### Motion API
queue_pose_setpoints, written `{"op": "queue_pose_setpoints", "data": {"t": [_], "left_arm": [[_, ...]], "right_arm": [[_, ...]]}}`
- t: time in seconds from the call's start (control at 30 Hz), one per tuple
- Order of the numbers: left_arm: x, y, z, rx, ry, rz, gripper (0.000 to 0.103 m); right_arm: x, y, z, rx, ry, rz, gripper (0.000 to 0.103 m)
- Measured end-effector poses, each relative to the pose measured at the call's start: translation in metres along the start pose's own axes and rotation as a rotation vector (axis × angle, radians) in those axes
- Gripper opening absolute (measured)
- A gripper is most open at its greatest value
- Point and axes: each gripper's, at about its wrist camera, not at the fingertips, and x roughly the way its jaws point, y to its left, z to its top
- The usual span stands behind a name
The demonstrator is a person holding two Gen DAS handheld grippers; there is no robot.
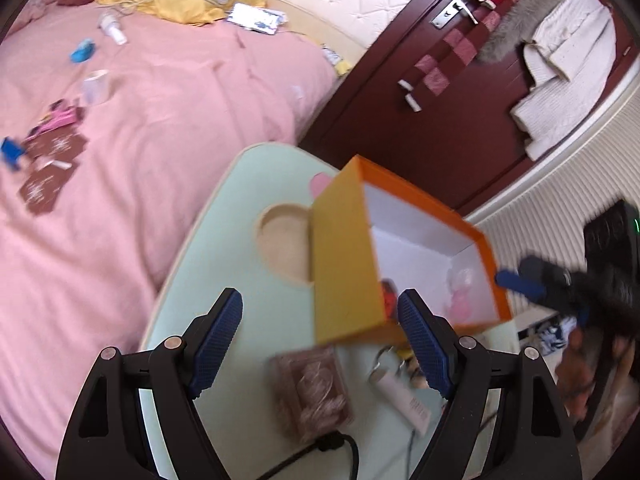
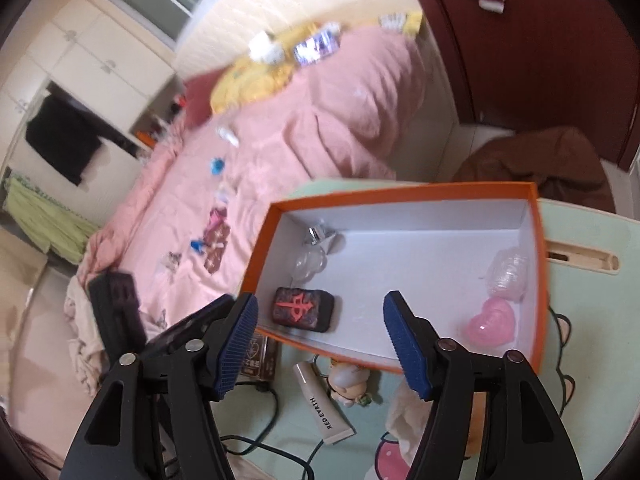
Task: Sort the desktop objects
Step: 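Move the right tool into the orange box toward the clear glass cup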
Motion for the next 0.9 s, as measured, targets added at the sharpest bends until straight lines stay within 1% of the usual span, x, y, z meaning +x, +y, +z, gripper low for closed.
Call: {"op": "queue_pose_setpoints", "data": {"t": [0.03,0.13,0.17,0.2,0.3,0.37,0.47,0.53,0.63,0.8,0.87,0.9], "left_arm": [[-0.003,0.001,-0.004,0.003,-0.006,0.004,0.081],[-0.004,0.003,-0.015,0.007,-0.018,0.025,0.081],[-0.003,0.004,-0.017,0.005,-0.014,0.026,0.081],[-0.002,0.005,-0.019,0.0,-0.011,0.023,0.081],[0.001,0.008,-0.025,-0.027,0.004,0.011,0.081],[0.003,0.01,-0.028,-0.035,0.015,0.008,0.081],[0.003,0.01,-0.031,-0.036,0.021,0.004,0.081],[0.002,0.011,-0.032,-0.035,0.024,0.003,0.081],[0.002,0.012,-0.032,-0.036,0.025,-0.001,0.081],[0.002,0.013,-0.031,-0.042,0.026,-0.005,0.081],[0.002,0.013,-0.03,-0.045,0.026,-0.007,0.081],[0.001,0.013,-0.03,-0.046,0.026,-0.008,0.081]], "right_arm": [[0.007,0.002,0.005,-0.005,0.026,-0.013,0.066],[0.033,0.013,0.018,-0.071,0.095,-0.097,0.067],[0.045,0.017,0.023,-0.098,0.13,-0.135,0.067],[0.056,0.019,0.025,-0.114,0.162,-0.156,0.067],[0.083,0.026,0.032,-0.161,0.238,-0.174,0.067],[0.098,0.032,0.034,-0.209,0.269,-0.193,0.066],[0.115,0.042,0.035,-0.3,0.293,-0.236,0.06],[0.126,0.049,0.036,-0.354,0.312,-0.256,0.051],[0.139,0.055,0.038,-0.406,0.348,-0.261,0.045],[0.158,0.064,0.04,-0.465,0.361,-0.228,0.045],[0.165,0.062,0.04,-0.457,0.381,-0.227,0.045],[0.167,0.059,0.04,-0.444,0.384,-0.227,0.043]]}}
